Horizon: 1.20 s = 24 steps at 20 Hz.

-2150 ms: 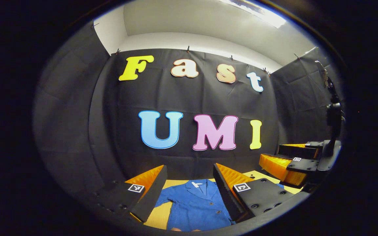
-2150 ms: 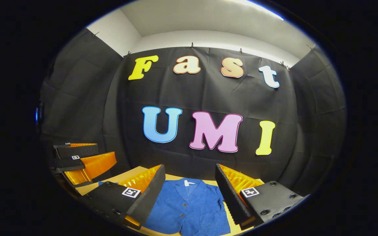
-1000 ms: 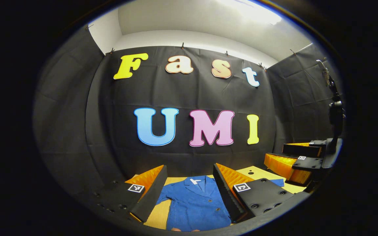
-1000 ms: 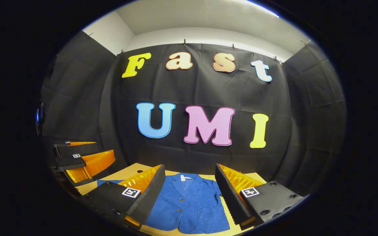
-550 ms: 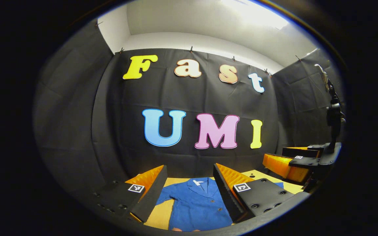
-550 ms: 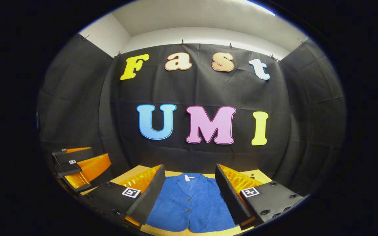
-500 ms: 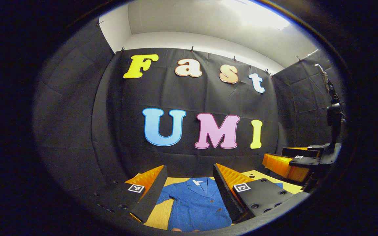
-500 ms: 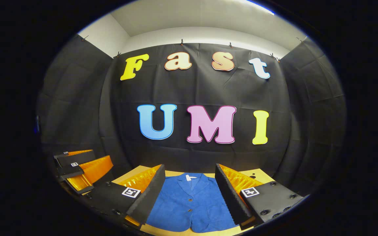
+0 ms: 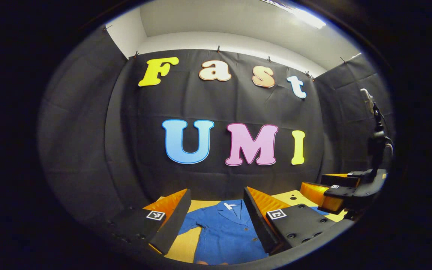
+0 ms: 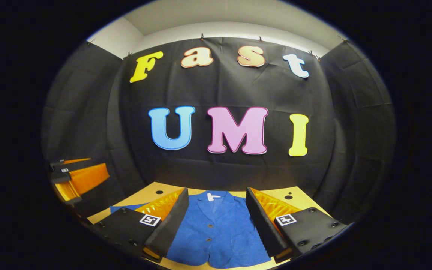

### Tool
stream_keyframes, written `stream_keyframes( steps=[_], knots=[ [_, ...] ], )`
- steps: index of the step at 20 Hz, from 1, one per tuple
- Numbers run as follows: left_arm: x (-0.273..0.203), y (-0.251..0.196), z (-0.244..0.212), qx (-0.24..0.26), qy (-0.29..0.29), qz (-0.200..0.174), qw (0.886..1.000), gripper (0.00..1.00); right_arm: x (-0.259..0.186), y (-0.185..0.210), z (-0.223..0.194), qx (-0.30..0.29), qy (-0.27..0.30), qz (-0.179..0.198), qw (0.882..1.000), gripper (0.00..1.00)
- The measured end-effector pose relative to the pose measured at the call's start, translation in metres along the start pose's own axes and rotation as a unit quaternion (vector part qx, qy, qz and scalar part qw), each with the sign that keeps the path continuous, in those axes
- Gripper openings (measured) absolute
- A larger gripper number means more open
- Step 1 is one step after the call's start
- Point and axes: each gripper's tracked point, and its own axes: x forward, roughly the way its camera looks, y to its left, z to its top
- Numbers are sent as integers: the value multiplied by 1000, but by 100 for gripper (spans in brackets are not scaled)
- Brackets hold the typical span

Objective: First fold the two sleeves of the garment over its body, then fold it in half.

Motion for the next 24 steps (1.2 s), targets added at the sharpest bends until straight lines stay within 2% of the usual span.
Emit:
stream_keyframes(
  steps=[3, 4, 5, 11, 13, 19, 24],
  knots=[
    [18, -13, -9, -9, 18, -2, 1000, 81, 27, -23, -32, 4, 44, -6, 999, 95],
    [24, -15, -11, -13, 21, 1, 1000, 81, 36, -30, -47, 15, 69, -2, 998, 92],
    [30, -17, -11, -18, 23, 4, 1000, 81, 41, -37, -58, 25, 88, -7, 996, 96],
    [67, -29, -23, -18, 48, 25, 998, 81, 88, -118, -109, 44, 144, -54, 987, 96],
    [77, -33, -26, -14, 53, 35, 998, 81, 99, -149, -128, 68, 166, -71, 981, 96],
    [106, -64, -43, -9, 74, 39, 996, 81, 107, -247, -195, 113, 233, -154, 954, 96],
    [124, -87, -59, -5, 100, 39, 994, 81, 97, -347, -246, 132, 268, -244, 922, 96]
  ],
)
